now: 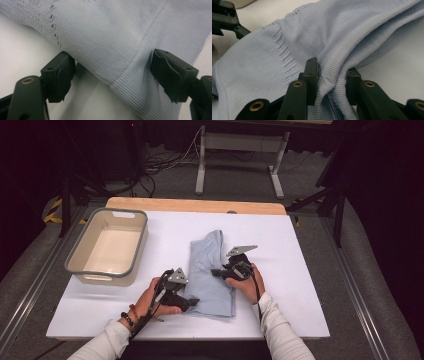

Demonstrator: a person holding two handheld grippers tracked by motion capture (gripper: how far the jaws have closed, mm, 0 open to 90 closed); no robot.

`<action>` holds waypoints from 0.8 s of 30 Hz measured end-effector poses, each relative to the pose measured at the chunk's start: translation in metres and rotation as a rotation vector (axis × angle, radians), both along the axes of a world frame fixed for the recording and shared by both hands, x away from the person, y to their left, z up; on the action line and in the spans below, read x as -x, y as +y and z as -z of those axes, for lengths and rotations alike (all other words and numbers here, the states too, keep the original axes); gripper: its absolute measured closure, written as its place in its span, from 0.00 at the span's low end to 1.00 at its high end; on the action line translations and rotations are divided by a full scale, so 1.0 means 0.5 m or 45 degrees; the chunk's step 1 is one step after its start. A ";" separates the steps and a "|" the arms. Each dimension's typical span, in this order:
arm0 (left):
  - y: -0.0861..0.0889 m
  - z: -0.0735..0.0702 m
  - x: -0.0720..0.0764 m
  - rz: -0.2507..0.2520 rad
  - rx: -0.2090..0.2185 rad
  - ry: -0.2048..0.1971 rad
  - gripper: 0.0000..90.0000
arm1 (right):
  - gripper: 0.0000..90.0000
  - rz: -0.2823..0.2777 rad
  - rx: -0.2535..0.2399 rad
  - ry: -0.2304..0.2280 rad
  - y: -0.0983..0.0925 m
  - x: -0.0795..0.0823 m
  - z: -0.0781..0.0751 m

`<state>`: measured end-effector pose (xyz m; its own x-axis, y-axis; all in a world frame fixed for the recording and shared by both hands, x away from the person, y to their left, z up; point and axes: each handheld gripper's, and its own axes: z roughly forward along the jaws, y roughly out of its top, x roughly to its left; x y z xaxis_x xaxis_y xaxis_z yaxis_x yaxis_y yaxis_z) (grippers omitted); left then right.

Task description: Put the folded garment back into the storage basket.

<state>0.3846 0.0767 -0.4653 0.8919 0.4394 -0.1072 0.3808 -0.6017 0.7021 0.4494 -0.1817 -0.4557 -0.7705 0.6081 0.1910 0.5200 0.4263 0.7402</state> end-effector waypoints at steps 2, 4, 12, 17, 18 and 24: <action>0.001 -0.001 0.004 0.010 0.011 -0.004 0.28 | 0.80 0.000 -0.018 -0.012 -0.004 0.003 -0.002; 0.001 -0.002 0.006 0.019 0.009 -0.012 0.33 | 0.80 -0.004 -0.018 -0.037 -0.005 0.007 -0.007; 0.002 -0.001 0.011 0.032 0.030 -0.010 0.38 | 0.81 -0.022 -0.061 -0.157 -0.014 0.034 -0.043; 0.002 -0.004 0.018 0.079 0.040 -0.034 0.51 | 0.81 -0.036 -0.080 -0.209 -0.016 0.048 -0.059; 0.001 -0.005 0.019 0.090 0.040 -0.033 0.54 | 0.81 -0.039 -0.080 -0.220 -0.016 0.051 -0.062; 0.004 -0.007 0.019 0.110 0.071 -0.029 0.71 | 0.81 -0.045 -0.072 -0.270 -0.014 0.066 -0.078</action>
